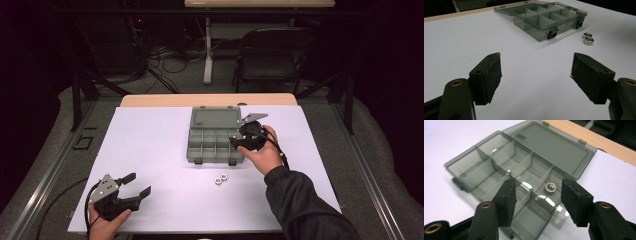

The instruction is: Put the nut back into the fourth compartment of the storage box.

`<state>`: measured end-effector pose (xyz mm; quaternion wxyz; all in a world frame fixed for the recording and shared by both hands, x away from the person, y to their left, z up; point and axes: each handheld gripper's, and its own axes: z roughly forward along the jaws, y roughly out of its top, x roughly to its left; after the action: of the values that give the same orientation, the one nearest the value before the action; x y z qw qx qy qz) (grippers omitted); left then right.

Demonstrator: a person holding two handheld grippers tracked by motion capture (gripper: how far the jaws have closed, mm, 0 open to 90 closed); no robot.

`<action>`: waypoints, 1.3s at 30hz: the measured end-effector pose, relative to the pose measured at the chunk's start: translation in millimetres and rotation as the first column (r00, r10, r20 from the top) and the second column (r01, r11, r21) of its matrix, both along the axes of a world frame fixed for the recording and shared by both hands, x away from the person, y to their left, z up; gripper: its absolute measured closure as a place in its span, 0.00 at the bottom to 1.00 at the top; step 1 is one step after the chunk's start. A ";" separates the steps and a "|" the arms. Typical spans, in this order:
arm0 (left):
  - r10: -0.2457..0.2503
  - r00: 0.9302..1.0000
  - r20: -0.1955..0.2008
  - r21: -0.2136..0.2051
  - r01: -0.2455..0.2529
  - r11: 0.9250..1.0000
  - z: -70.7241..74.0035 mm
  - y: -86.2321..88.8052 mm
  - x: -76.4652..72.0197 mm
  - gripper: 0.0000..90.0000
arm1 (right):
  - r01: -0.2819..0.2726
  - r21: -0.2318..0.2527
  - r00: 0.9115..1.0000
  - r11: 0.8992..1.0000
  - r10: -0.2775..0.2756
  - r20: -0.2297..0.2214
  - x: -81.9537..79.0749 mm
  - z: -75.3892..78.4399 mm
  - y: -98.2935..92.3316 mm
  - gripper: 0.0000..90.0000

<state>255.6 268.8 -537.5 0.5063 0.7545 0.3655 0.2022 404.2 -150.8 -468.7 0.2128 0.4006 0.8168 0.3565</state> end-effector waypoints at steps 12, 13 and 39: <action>0.002 1.000 -0.001 -0.001 -0.002 1.000 -0.2 -0.2 0.0 0.27 | -0.079 0.023 0.997 0.997 0.079 0.006 -50.6 -3.8 -2.8 0.62; 0.002 1.000 -0.001 -0.001 -0.002 1.000 -0.2 -0.2 0.0 0.27 | -0.086 0.020 0.996 0.996 0.086 0.003 -55.0 -5.5 -1.6 0.62; 0.002 1.000 -0.004 0.009 -0.002 1.000 -0.7 -1.3 0.0 0.27 | -0.172 0.029 0.983 0.985 0.174 -0.061 -75.8 -72.9 25.9 0.70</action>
<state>255.6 267.4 -538.2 0.5019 0.7568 0.3662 0.2031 328.5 -124.9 -541.6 0.1502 0.3418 0.8506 0.3702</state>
